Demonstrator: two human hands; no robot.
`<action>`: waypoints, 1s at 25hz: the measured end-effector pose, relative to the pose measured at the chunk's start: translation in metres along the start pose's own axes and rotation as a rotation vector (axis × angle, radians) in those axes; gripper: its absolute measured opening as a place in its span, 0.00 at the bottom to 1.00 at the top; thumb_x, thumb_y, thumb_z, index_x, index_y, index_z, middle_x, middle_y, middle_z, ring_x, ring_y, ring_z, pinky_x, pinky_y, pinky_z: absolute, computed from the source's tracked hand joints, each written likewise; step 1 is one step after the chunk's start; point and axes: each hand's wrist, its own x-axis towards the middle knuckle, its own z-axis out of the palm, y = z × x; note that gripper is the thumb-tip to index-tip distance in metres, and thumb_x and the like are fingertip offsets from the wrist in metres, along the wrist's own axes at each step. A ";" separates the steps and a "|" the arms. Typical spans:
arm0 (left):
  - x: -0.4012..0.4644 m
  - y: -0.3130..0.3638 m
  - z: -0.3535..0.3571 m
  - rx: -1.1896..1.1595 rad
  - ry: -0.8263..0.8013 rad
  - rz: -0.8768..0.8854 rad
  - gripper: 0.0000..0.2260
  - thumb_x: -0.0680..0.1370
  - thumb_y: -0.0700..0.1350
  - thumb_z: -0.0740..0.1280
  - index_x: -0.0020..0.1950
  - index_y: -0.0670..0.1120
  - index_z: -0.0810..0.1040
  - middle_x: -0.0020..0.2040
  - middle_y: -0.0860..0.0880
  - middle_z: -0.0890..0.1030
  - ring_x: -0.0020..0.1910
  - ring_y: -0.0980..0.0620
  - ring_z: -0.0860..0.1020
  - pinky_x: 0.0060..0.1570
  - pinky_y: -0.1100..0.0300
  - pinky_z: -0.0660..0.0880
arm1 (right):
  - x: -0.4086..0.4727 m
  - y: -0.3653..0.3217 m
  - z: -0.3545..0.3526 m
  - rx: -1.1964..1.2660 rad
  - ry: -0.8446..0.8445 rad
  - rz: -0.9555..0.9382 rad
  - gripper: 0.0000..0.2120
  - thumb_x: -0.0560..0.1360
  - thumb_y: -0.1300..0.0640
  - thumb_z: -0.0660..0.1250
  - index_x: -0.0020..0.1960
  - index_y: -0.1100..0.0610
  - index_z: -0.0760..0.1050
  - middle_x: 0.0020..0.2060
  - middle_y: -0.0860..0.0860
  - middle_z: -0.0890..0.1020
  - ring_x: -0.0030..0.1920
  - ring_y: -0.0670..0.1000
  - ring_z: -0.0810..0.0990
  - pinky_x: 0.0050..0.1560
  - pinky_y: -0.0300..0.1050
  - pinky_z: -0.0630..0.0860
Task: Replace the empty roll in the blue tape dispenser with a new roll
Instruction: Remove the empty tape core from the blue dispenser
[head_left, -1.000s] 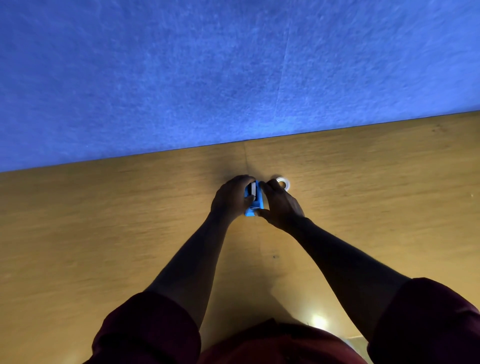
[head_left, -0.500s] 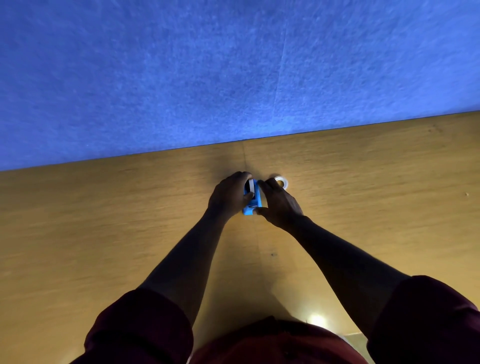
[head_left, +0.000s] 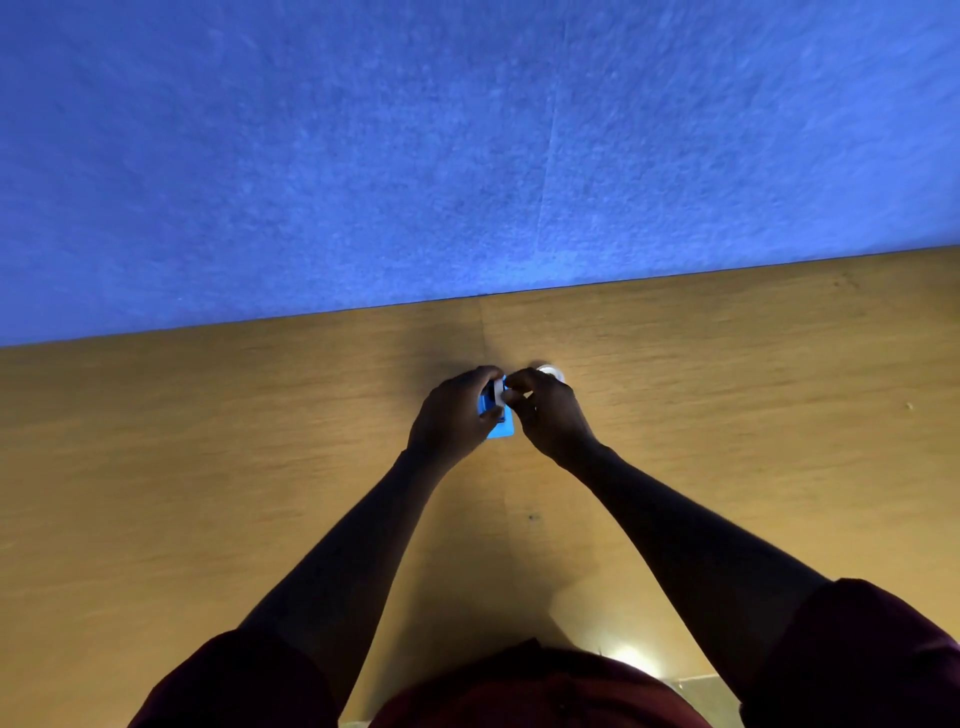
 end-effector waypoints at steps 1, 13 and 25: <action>-0.002 0.002 0.001 -0.007 0.011 0.005 0.24 0.76 0.46 0.75 0.71 0.47 0.74 0.63 0.49 0.83 0.60 0.51 0.82 0.56 0.53 0.83 | -0.001 -0.001 0.000 0.043 0.004 0.021 0.11 0.80 0.55 0.66 0.59 0.59 0.78 0.51 0.53 0.84 0.49 0.50 0.83 0.46 0.45 0.80; -0.018 0.012 -0.004 -0.304 0.101 -0.069 0.20 0.77 0.39 0.73 0.69 0.43 0.78 0.59 0.47 0.85 0.57 0.54 0.84 0.57 0.60 0.81 | -0.004 -0.004 -0.010 0.478 -0.087 0.215 0.11 0.77 0.59 0.71 0.59 0.60 0.78 0.49 0.56 0.85 0.48 0.54 0.86 0.47 0.50 0.85; -0.010 -0.001 -0.005 -0.515 0.124 -0.220 0.14 0.77 0.43 0.75 0.62 0.41 0.83 0.53 0.47 0.87 0.51 0.56 0.85 0.49 0.64 0.81 | 0.004 -0.005 -0.008 0.674 -0.151 0.238 0.12 0.76 0.64 0.72 0.58 0.63 0.78 0.46 0.51 0.83 0.46 0.49 0.87 0.44 0.42 0.83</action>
